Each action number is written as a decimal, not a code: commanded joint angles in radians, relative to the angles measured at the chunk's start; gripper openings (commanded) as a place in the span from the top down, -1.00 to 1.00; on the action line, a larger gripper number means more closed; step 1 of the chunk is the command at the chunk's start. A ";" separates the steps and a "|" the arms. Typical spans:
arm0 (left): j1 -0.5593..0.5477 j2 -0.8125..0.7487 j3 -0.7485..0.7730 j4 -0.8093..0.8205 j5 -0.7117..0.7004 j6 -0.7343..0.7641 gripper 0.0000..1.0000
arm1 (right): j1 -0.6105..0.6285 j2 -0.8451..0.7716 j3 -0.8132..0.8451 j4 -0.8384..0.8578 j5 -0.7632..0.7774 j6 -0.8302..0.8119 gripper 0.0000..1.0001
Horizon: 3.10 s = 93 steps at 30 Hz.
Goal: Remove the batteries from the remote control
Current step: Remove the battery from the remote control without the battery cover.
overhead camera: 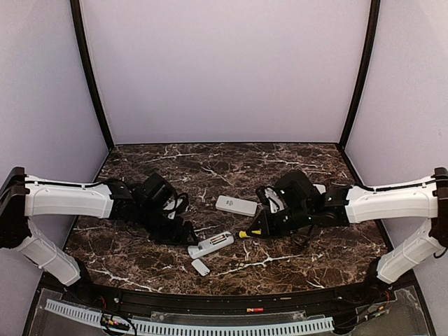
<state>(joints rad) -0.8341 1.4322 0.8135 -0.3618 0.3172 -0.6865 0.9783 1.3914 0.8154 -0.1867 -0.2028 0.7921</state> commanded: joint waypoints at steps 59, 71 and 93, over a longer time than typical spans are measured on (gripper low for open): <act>-0.082 0.393 0.157 0.043 -0.031 0.400 0.31 | 0.006 0.143 -0.108 0.273 0.071 0.501 1.00; -0.094 0.421 0.162 0.025 -0.068 0.402 0.38 | -0.005 0.163 -0.151 0.457 0.039 0.523 1.00; -0.078 0.365 0.221 -0.014 -0.080 0.364 0.09 | 0.001 0.030 -0.119 0.394 0.136 0.387 1.00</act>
<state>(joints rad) -0.9077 1.7767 1.0176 -0.2890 0.2581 -0.2981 0.9821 1.5173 0.6701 0.2390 -0.1825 1.2709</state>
